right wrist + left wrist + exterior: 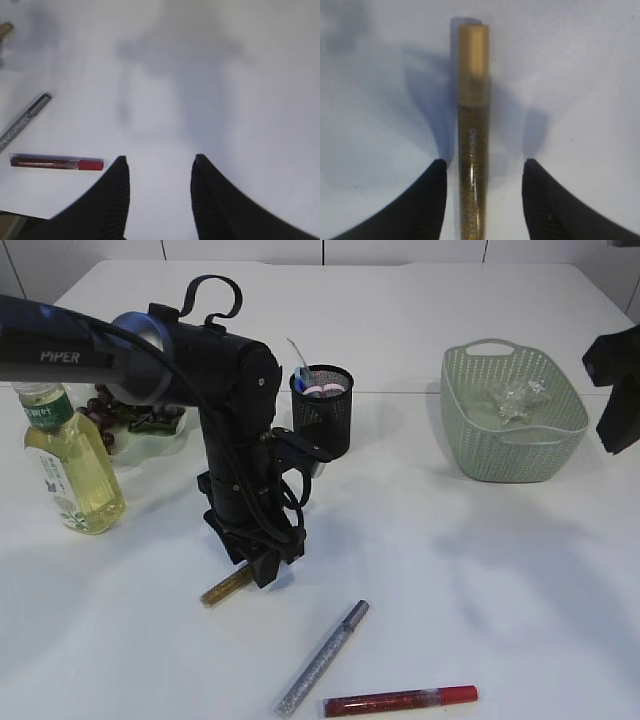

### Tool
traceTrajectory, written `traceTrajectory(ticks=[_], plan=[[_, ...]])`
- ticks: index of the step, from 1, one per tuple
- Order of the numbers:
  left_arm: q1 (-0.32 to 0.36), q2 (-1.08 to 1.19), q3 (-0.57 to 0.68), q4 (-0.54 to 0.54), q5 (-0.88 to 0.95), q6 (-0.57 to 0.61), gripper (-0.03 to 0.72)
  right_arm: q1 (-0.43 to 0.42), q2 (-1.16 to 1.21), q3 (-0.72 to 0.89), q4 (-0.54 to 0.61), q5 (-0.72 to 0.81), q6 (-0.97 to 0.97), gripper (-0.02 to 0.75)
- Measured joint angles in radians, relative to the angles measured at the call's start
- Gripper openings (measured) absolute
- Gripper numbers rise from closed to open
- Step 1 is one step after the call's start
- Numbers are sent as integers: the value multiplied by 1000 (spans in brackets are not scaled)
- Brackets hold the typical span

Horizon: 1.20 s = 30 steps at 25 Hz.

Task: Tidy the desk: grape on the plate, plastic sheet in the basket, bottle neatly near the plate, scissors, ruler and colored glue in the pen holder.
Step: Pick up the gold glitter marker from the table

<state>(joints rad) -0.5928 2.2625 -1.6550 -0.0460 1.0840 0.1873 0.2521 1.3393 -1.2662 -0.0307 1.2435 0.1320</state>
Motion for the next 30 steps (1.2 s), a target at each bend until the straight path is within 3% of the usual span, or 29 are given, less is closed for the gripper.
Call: traceTrajectory(ticks=[19,30], plan=[[0,22,0,0,0,2,347,0,0,0,0,0,0,331],[0,24,0,0,-2,2,144,0,0,0,0,0,0,331]])
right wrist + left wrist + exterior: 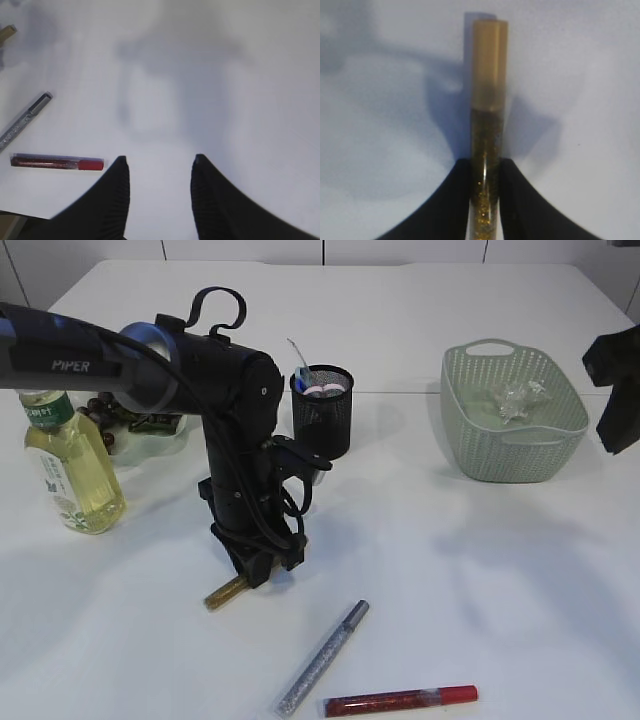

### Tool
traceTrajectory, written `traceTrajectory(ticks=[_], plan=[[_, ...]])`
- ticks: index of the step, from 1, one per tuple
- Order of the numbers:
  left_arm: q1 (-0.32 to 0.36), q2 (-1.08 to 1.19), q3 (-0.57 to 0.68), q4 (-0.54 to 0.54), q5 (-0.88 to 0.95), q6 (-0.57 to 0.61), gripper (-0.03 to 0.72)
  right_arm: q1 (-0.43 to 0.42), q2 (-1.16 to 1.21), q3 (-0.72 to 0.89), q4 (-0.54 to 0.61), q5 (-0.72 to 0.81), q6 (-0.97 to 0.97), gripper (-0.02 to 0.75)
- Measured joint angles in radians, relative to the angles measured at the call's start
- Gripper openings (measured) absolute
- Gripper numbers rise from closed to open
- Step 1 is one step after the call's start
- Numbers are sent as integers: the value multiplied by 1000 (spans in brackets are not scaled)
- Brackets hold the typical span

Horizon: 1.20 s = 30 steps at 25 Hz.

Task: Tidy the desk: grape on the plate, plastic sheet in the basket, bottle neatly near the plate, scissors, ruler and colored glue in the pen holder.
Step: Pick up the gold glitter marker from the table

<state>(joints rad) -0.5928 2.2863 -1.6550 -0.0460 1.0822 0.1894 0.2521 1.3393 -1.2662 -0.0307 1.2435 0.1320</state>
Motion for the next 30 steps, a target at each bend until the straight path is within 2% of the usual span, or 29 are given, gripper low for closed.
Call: traceTrajectory(ticks=[13,22,30], plan=[[0,0,0,0,6,-18,141,0,0,0,0,0,0,331],[0,0,0,0,94,-43,141,0,0,0,0,0,0,331],[0,-18,0,-53,112,-77,141,0,0,0,0,0,0,331]])
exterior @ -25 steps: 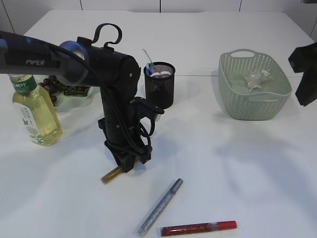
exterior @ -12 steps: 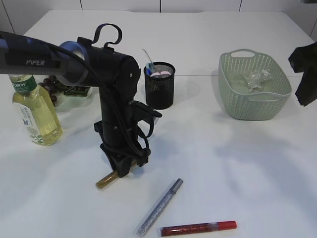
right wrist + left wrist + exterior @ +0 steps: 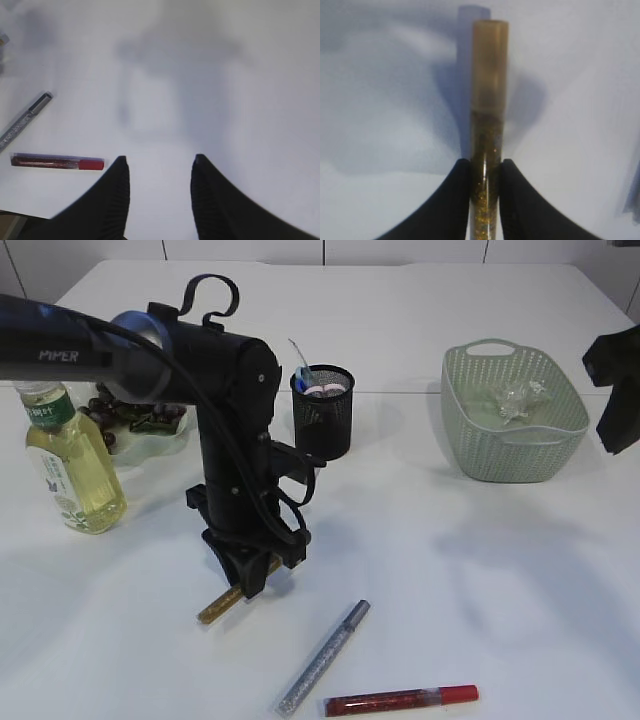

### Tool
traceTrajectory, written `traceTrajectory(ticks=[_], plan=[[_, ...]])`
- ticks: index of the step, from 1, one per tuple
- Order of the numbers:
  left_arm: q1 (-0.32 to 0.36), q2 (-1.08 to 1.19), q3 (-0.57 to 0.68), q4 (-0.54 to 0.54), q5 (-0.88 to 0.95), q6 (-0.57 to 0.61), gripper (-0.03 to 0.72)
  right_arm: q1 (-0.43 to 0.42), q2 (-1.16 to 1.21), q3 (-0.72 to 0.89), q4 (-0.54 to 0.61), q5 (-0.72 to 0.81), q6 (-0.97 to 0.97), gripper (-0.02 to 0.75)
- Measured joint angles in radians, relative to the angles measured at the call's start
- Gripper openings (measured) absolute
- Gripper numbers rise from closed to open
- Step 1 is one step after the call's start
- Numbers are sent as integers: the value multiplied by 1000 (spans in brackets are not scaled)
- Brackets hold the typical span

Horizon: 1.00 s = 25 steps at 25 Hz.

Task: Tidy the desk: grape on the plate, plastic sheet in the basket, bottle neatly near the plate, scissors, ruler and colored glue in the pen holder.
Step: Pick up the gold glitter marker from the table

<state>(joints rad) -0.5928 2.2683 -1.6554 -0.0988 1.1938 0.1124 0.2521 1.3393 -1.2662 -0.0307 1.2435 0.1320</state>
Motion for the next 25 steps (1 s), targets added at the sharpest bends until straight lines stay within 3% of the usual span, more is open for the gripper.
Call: traceTrajectory(ticks=[9,13,25], plan=[[0,-85,8,-35,4,-22,141,0,0,0,0,0,0,331],[0,-146,115,-57,-39,-22,141,0,0,0,0,0,0,331],[0,-472,476,-70,-548,-24,141,0,0,0,-2,0,0,331]])
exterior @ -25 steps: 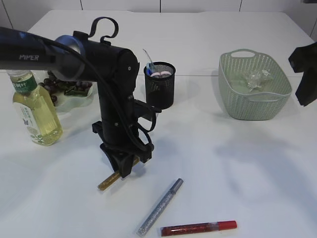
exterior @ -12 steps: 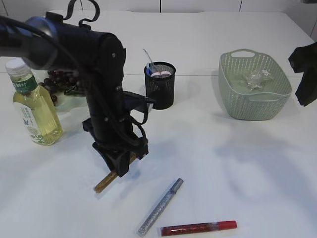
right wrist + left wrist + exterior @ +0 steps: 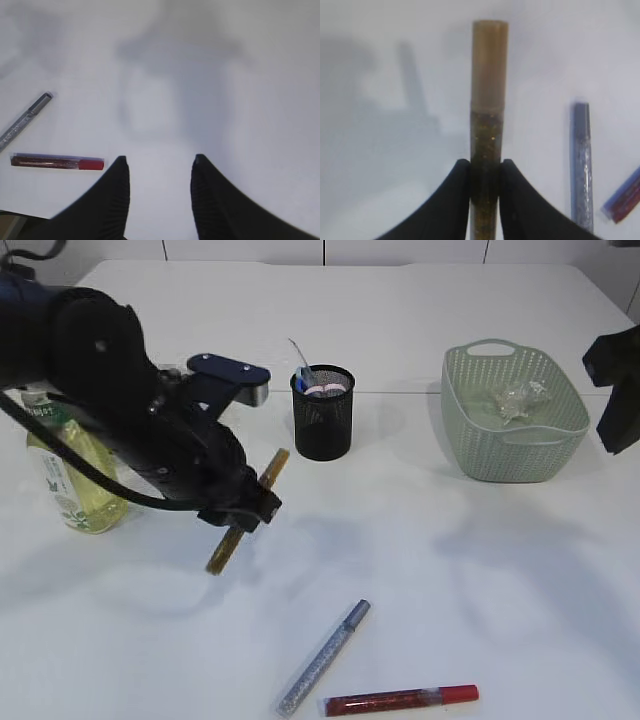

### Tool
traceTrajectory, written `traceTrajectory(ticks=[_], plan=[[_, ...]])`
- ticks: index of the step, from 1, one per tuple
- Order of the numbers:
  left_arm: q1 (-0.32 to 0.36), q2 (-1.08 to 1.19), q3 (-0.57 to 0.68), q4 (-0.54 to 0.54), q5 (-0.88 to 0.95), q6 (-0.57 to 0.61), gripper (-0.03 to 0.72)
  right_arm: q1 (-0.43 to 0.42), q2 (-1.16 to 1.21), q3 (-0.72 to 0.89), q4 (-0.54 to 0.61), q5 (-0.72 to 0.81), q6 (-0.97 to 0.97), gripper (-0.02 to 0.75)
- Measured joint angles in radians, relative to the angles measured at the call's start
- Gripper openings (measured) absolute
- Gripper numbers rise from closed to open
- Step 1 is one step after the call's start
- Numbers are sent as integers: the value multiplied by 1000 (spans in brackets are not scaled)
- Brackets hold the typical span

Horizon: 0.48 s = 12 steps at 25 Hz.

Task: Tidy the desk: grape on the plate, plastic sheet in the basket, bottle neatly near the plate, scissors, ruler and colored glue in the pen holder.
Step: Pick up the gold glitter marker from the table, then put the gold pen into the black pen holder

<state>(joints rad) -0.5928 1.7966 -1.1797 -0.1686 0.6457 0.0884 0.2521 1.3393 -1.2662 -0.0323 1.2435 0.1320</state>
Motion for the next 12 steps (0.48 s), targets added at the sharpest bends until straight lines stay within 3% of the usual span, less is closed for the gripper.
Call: traceTrajectory(ticks=[12], plan=[[-2,-69,43,-6,-556,0,141,0,0,0,0,0,0,331]])
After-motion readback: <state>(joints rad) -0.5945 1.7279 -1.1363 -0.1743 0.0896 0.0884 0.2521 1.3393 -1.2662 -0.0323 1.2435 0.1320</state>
